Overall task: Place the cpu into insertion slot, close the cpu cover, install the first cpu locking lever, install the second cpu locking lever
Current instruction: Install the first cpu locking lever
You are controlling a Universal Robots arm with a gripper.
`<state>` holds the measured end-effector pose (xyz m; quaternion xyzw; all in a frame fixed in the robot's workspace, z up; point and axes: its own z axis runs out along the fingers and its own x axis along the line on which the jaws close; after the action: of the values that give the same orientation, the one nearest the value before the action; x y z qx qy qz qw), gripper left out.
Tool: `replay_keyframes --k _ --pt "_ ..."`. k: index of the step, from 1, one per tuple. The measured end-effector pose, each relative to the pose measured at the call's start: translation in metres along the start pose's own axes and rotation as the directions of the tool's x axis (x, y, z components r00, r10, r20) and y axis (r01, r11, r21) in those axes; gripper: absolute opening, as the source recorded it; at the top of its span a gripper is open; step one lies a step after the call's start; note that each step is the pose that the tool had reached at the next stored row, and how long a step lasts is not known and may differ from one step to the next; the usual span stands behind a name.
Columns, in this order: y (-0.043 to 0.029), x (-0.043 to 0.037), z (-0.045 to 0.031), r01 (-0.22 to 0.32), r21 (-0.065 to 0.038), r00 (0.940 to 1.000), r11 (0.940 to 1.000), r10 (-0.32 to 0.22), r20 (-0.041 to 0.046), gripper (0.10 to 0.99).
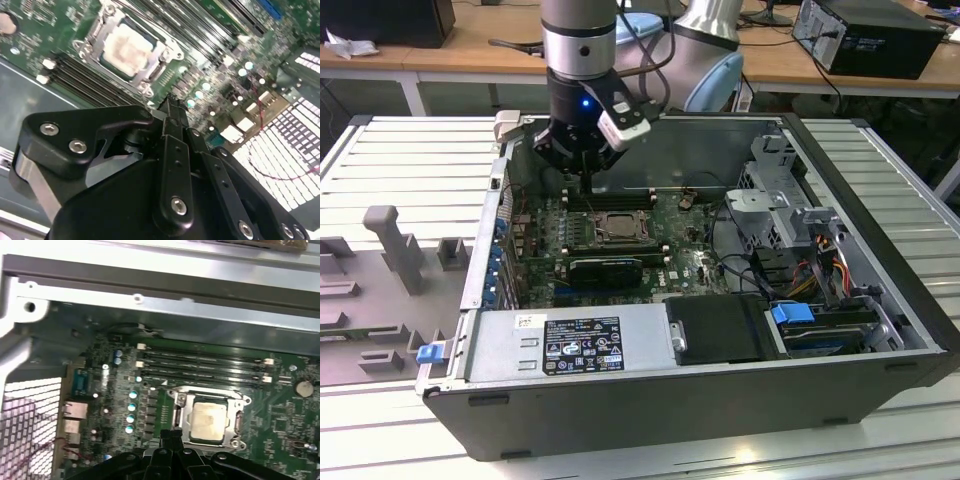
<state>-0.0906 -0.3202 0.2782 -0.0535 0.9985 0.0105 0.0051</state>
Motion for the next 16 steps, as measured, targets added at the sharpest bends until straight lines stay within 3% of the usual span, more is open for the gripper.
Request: replay_keyframes --k 8,14,16 --pt "0.0028 0.0114 0.0052 0.0 0.0 1.0 1.0 0.0 0.0 0.106" --pt "0.0117 0.0197 0.013 0.0 0.0 1.0 1.0 0.0 0.0 0.106" --pt "0.0195 0.0209 0.0181 0.0 0.0 1.0 1.0 0.0 0.0001 0.106"
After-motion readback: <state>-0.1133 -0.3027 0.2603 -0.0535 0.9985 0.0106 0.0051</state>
